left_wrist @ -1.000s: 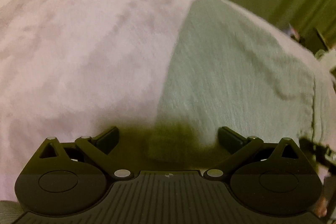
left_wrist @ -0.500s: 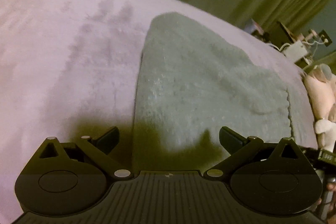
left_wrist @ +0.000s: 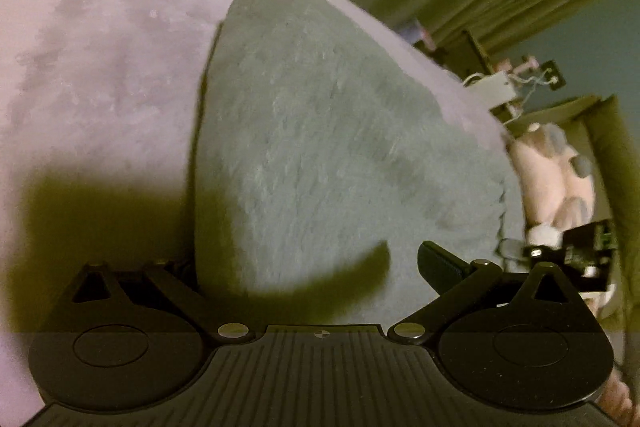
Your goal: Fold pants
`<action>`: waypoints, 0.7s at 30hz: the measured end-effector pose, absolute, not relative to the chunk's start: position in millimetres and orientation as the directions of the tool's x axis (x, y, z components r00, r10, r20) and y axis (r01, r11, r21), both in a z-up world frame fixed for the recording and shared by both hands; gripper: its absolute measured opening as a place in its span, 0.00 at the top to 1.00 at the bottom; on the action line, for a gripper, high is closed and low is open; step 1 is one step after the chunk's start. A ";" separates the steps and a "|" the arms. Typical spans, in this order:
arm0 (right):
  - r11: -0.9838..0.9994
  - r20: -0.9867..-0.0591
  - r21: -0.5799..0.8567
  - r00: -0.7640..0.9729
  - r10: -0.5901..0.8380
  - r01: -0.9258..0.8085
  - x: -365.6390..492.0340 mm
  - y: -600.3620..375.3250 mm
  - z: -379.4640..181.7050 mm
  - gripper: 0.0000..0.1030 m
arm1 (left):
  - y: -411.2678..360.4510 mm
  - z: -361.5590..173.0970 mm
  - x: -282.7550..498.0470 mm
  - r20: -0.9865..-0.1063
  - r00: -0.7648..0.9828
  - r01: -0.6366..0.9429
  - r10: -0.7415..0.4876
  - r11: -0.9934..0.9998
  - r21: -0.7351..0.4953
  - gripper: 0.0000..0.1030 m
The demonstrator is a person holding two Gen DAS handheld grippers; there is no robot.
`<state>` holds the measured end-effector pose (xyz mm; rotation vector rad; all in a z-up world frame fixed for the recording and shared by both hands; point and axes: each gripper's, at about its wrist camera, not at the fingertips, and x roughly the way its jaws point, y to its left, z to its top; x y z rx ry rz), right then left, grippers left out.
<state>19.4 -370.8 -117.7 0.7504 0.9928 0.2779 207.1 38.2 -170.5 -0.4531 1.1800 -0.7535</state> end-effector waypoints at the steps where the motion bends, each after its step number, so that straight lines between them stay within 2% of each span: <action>1: 0.717 -0.650 0.688 0.536 0.539 0.114 21.9 -370.2 -120.1 0.04 | 37.7 -172.2 209.8 -0.651 0.175 0.285 -0.739 0.671 -0.685 0.00; 8: 0.697 -0.611 0.713 0.550 0.569 0.070 30.6 -368.4 -126.8 0.04 | 47.2 -182.6 223.8 -0.599 0.119 0.307 -0.792 0.604 -0.736 0.00; 13: 0.731 -0.612 0.681 0.571 0.547 0.029 31.7 -362.3 -125.1 0.04 | 39.2 -176.6 225.3 -0.615 0.115 0.338 -0.780 0.613 -0.714 0.00; 15: 0.778 -0.631 0.628 0.580 0.515 -0.007 30.0 -352.1 -119.2 0.12 | 36.6 -174.7 223.0 -0.604 0.119 0.373 -0.788 0.599 -0.709 0.00; 17: 0.803 -0.640 0.595 0.587 0.496 -0.031 28.6 -343.8 -114.4 0.26 | 35.8 -173.6 220.4 -0.596 0.120 0.396 -0.794 0.589 -0.704 0.00; 21: 0.799 -0.640 0.601 0.579 0.505 -0.032 31.1 -345.1 -111.6 0.27 | 36.7 -178.1 225.0 -0.580 0.129 0.373 -0.804 0.582 -0.723 0.00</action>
